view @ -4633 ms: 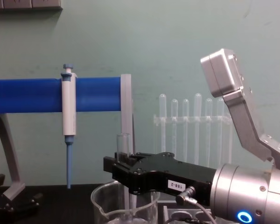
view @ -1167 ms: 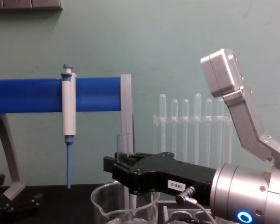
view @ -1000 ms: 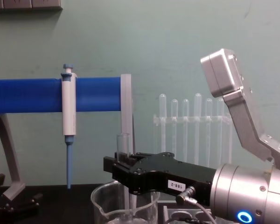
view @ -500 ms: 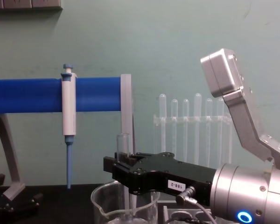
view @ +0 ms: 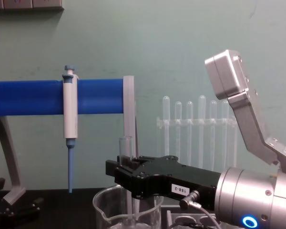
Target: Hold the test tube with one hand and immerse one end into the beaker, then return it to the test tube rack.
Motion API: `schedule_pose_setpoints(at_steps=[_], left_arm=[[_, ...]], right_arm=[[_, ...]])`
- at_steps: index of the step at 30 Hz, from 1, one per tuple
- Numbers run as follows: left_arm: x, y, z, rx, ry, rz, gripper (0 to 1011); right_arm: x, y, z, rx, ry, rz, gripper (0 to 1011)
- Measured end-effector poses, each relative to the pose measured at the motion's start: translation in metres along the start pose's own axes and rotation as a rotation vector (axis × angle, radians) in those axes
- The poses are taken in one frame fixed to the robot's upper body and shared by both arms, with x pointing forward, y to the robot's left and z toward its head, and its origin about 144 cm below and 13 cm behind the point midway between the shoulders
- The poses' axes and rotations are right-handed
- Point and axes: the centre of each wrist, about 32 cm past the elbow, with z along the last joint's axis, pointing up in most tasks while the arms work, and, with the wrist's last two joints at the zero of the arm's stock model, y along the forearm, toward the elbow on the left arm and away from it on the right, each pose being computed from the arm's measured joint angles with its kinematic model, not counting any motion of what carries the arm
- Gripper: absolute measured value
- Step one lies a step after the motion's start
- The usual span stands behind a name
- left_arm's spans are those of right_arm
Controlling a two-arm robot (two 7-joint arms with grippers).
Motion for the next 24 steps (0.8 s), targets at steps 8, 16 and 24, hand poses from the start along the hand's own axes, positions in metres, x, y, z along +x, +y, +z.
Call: schedule_pose_setpoints(at_steps=[8, 16, 24], left_arm=[[0.0000, 0.0000, 0.0000, 0.000, 0.000, 0.000, 1000], [0.0000, 0.0000, 0.0000, 0.000, 0.000, 0.000, 1000], [0.0000, 0.0000, 0.0000, 0.000, 0.000, 0.000, 1000]], right_arm=[[0.0000, 0.0000, 0.0000, 0.000, 0.000, 0.000, 224], [0.0000, 0.0000, 0.0000, 0.000, 0.000, 0.000, 224], [0.0000, 0.0000, 0.0000, 0.000, 0.000, 0.000, 224]])
